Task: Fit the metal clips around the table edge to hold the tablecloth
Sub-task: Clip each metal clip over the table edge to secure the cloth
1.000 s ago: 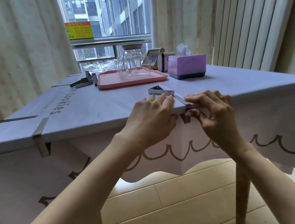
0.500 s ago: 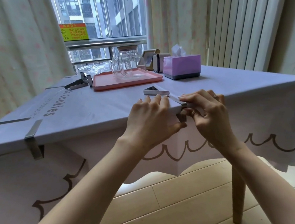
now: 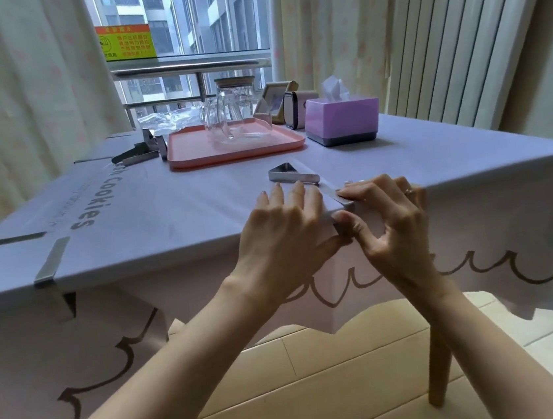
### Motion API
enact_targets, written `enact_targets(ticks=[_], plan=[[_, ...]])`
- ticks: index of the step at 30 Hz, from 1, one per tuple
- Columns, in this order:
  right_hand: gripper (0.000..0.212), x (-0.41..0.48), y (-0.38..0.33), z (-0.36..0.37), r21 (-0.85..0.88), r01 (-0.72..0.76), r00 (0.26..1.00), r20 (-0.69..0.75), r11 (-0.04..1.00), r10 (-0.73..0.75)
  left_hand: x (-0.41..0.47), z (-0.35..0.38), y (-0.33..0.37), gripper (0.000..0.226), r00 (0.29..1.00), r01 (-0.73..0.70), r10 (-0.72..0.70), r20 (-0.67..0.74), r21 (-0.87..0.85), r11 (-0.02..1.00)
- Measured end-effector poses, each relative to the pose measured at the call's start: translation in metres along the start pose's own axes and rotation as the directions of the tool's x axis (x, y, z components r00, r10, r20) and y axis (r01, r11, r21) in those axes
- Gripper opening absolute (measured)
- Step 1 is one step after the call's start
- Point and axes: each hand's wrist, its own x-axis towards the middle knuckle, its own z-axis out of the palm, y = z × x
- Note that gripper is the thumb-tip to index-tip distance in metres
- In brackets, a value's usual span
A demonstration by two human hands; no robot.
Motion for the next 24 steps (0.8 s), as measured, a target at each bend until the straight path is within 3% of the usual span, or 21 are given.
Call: enact_targets(ticks=[10,16,21,24], plan=[[0.028,0.007,-0.006,-0.019,-0.016,-0.100,0.981,0.168,0.995,0.102,0.004,-0.006,0.008,0.066,0.980,0.124,-0.107,0.166,-0.097,0.988],[0.024,0.014,-0.013,-0.029,-0.008,-0.194,0.943,0.275,0.981,0.189,0.008,-0.016,0.013,0.061,0.934,0.192,-0.134,0.332,-0.147,0.970],[0.031,0.025,-0.022,-0.041,-0.063,-0.273,0.858,0.436,0.960,0.273,0.010,-0.036,0.015,0.067,0.831,0.309,-0.165,0.532,-0.193,0.931],[0.040,0.035,-0.028,-0.054,-0.107,-0.275,0.746,0.603,0.956,0.282,0.011,-0.049,0.008,0.079,0.773,0.282,-0.091,0.628,-0.211,0.936]])
